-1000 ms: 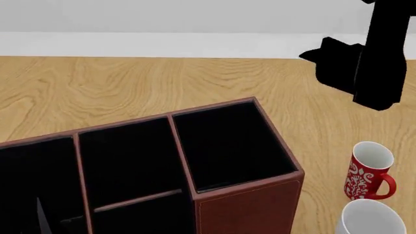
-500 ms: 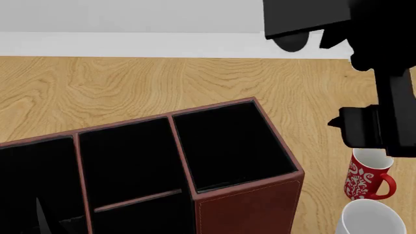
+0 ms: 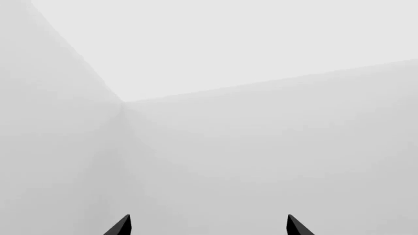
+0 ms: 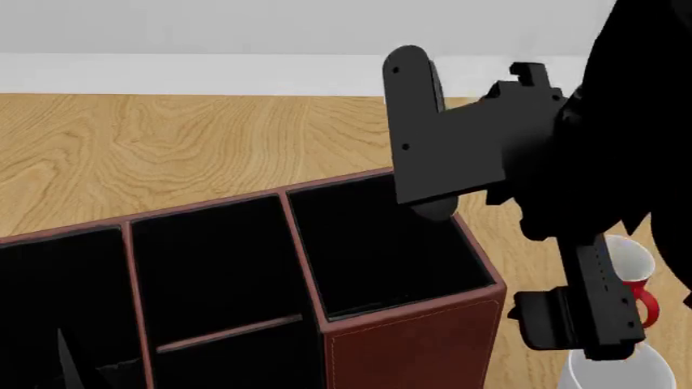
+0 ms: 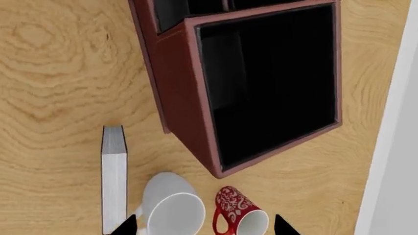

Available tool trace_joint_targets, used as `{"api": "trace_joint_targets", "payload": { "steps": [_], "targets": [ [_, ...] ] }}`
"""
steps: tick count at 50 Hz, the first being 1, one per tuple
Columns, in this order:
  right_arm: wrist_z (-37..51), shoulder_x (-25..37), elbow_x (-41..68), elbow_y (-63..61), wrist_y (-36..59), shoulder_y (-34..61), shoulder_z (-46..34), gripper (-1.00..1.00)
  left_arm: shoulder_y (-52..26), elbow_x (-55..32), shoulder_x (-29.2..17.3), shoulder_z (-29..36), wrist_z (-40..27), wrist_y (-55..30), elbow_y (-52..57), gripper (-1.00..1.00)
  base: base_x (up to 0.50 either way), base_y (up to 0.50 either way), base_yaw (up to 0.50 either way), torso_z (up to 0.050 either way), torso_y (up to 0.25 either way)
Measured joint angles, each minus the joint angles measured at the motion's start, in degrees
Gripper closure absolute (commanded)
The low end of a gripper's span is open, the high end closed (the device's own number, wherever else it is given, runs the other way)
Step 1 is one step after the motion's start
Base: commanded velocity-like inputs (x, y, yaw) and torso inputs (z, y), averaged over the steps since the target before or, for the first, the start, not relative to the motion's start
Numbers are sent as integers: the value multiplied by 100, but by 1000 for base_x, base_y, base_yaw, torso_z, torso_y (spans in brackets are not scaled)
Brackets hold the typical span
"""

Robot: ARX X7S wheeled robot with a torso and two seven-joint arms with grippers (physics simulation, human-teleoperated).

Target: Pick up the book and place it in the right compartment of the caddy.

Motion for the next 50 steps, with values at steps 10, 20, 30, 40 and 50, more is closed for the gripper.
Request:
{"api": "trace_joint_targets", "payload": {
  "steps": [10, 20, 30, 40, 50],
  "targets": [
    [175, 55, 162, -221, 136, -381, -83, -100, 8, 72, -14, -4, -55, -81, 47, -100, 0, 0, 0, 0, 0],
    [266, 167, 158, -417, 249, -653, -307, -100, 12, 71, -25, 11, -71, -135, 74, -100, 0, 0, 0, 0, 0],
    [311, 272, 29, -517, 325, -808, -582, -100, 13, 53, -35, 29, -78, -176, 93, -100, 0, 0, 0, 0, 0],
    [396, 304, -124, -455, 374, -956, -815, -100, 13, 40, -44, 45, -87, -208, 107, -100, 0, 0, 0, 0, 0],
    [533, 312, -198, -405, 389, -1168, -968, -100, 19, 37, -50, 51, -98, -254, 130, -100, 0, 0, 0, 0, 0]
  ]
}}
